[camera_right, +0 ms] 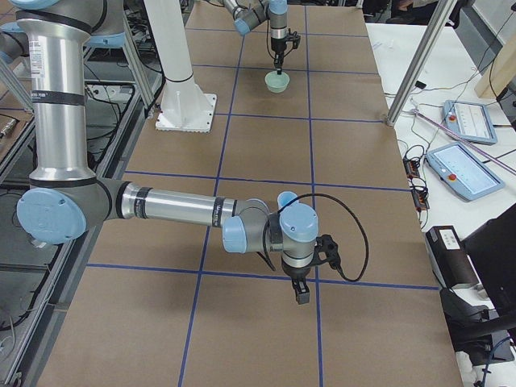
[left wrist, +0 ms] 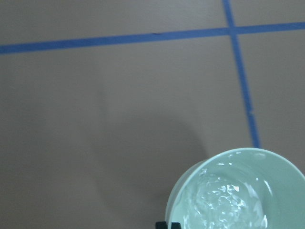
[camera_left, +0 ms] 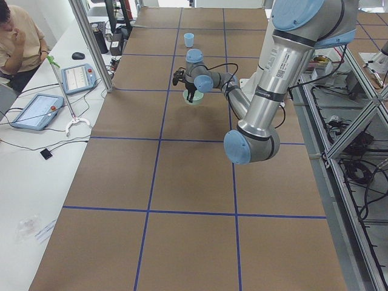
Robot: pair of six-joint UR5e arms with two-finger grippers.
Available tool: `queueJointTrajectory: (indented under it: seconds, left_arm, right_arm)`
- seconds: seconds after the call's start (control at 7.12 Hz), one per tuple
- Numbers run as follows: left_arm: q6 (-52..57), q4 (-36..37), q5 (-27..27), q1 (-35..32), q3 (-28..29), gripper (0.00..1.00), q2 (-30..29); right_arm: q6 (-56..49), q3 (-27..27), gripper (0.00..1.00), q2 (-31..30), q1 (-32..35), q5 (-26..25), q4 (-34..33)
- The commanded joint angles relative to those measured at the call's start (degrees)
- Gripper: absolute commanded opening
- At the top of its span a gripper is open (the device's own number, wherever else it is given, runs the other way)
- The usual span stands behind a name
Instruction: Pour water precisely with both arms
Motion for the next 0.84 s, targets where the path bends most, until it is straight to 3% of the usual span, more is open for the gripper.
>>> queueJointTrajectory:
  seconds: [0.0,0.28,0.7]
  left_arm:
    - [13.34,-3.67,-5.11,-9.11,-0.54,0.0,10.03]
    - [22.15,-6.68,-9.95,-14.49,0.34,0.0,16.2]
    - [31.38,-11.21,-12.23,-18.27,8.65,0.0,16.75]
  right_arm:
    - [0.1,0.0,1.0,-0.07,0.0,0.0,0.0]
    - [0.19,-0.44,1.0,0.01,0.0,0.08,0.09]
    - [0.27,-0.35,1.0,0.01,0.0,0.08,0.0]
